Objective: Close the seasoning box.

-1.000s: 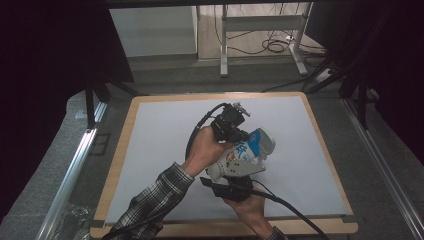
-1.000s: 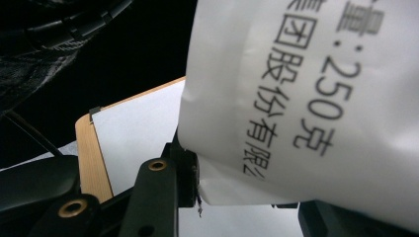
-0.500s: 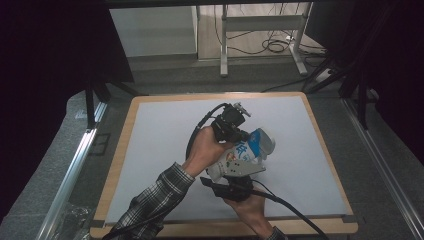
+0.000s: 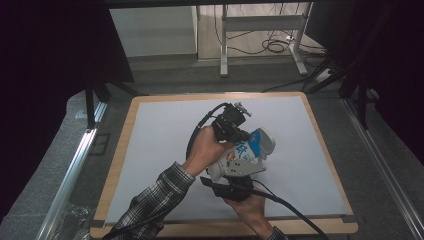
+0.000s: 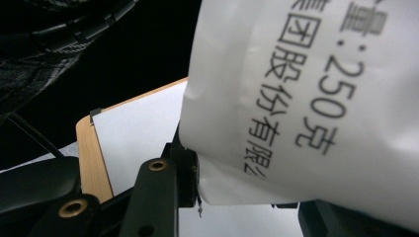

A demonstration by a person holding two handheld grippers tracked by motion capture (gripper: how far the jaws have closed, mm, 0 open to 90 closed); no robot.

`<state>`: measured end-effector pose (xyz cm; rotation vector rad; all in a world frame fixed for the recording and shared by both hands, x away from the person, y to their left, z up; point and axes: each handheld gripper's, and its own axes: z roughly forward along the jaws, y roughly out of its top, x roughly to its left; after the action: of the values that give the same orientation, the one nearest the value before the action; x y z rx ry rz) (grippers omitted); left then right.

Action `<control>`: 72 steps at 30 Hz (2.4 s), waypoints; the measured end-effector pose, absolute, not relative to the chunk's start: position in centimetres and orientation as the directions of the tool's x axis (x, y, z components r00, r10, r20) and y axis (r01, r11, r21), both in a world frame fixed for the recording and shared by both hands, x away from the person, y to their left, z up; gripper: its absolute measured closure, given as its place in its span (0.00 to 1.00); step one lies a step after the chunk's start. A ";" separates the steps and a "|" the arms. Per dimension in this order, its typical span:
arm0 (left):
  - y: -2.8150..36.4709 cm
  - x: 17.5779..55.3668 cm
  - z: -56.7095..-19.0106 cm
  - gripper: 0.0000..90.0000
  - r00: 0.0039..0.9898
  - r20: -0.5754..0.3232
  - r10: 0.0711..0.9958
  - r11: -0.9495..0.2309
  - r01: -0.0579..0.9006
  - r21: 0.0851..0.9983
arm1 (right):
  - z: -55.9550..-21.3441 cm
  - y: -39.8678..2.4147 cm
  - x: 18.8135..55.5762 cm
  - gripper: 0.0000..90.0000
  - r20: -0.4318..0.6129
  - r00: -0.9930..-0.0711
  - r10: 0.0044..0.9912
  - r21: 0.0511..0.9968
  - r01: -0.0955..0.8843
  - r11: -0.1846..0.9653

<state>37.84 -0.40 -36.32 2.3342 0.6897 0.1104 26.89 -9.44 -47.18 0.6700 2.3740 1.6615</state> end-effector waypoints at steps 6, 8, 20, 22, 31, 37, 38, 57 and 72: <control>-0.4 37.8 -36.3 1.00 0.856 -0.106 0.507 -0.622 0.447 0.643 | -47.2 -9.5 26.9 0.70 0.114 -0.885 0.451 0.924 0.262 0.280; -0.4 37.8 -36.3 1.00 0.855 -0.106 0.508 -0.621 0.448 0.643 | -47.2 -9.4 26.9 0.70 0.114 -0.885 0.451 0.924 0.262 0.280; -0.5 37.8 -36.2 1.00 0.855 -0.104 0.508 -0.621 0.447 0.644 | -47.1 -9.5 26.9 0.70 0.115 -0.886 0.450 0.925 0.261 0.278; -0.5 37.8 -36.2 1.00 0.855 -0.105 0.508 -0.620 0.447 0.644 | -47.1 -9.5 26.9 0.70 0.115 -0.886 0.450 0.925 0.261 0.277; -0.5 37.9 -36.1 1.00 0.855 -0.104 0.507 -0.622 0.447 0.643 | -47.1 -9.5 26.9 0.70 0.114 -0.886 0.450 0.926 0.259 0.276; -0.5 37.8 -36.2 1.00 0.854 -0.106 0.509 -0.621 0.449 0.643 | -47.1 -9.4 26.9 0.70 0.116 -0.886 0.449 0.926 0.260 0.274; -0.5 37.8 -36.2 1.00 0.854 -0.106 0.509 -0.621 0.449 0.643 | -47.1 -9.4 26.9 0.70 0.117 -0.886 0.448 0.926 0.260 0.273; 0.1 37.9 -36.3 1.00 0.848 -0.110 0.518 -0.614 0.458 0.643 | -47.3 -9.1 27.0 0.71 0.109 -0.894 0.434 0.928 0.248 0.278; 0.0 37.9 -36.1 1.00 0.848 -0.098 0.520 -0.619 0.454 0.641 | -47.2 -9.0 27.2 0.71 0.108 -0.895 0.433 0.930 0.244 0.273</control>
<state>37.93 0.04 -36.11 2.3361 0.7045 0.1261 27.16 -9.02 -47.20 0.6370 2.3680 1.6824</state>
